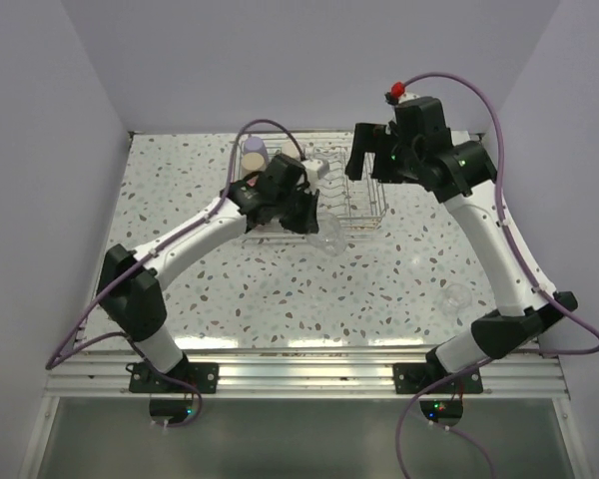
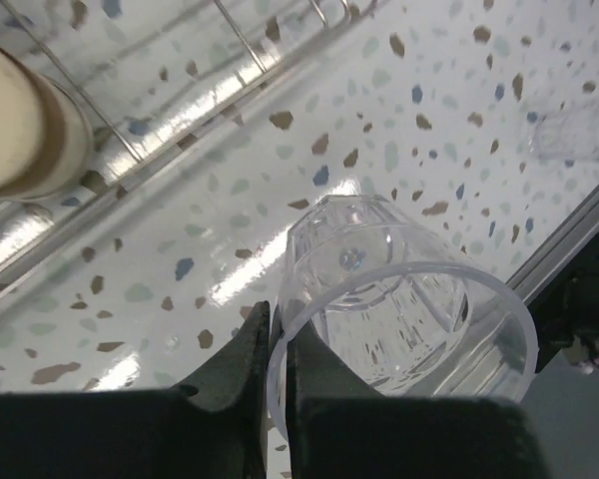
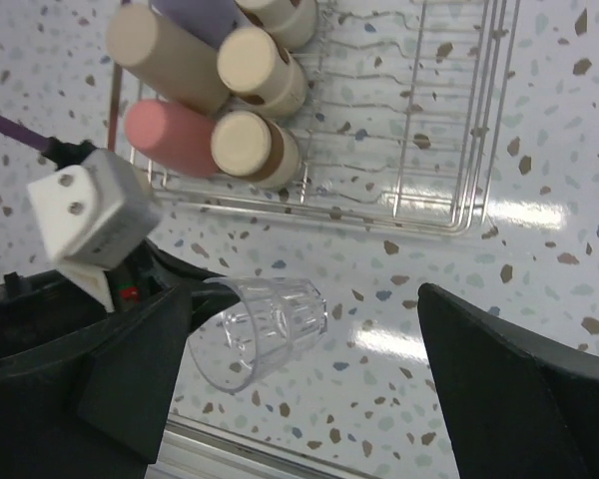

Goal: Load the cups into the dish rack

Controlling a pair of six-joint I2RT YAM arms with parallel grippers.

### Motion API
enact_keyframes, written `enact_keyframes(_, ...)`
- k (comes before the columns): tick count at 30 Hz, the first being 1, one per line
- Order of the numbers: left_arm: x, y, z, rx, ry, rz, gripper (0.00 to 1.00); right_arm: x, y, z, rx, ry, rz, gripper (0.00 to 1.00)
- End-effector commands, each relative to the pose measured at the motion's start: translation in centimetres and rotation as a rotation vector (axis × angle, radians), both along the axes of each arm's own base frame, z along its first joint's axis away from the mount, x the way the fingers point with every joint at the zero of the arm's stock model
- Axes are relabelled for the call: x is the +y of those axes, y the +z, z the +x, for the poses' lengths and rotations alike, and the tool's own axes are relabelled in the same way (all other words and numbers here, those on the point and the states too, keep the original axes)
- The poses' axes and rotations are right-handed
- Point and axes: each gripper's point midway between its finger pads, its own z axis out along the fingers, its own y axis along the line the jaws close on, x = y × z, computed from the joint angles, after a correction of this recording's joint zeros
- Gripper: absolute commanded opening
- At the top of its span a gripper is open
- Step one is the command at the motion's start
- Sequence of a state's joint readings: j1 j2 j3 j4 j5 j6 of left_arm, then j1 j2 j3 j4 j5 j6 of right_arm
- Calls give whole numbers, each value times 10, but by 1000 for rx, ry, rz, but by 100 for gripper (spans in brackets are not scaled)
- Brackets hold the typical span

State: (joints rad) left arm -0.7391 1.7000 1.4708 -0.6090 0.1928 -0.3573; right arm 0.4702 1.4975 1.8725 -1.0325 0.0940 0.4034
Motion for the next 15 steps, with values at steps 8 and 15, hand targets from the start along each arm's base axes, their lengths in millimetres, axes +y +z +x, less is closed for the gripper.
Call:
enact_keyframes(8,53,178,69,-244,111,-567,0,63,101,28,-133,126,433,98)
enact_keyframes(15,64,251,72,-329,10,-887,0,89,110,41,-44,203,707,98)
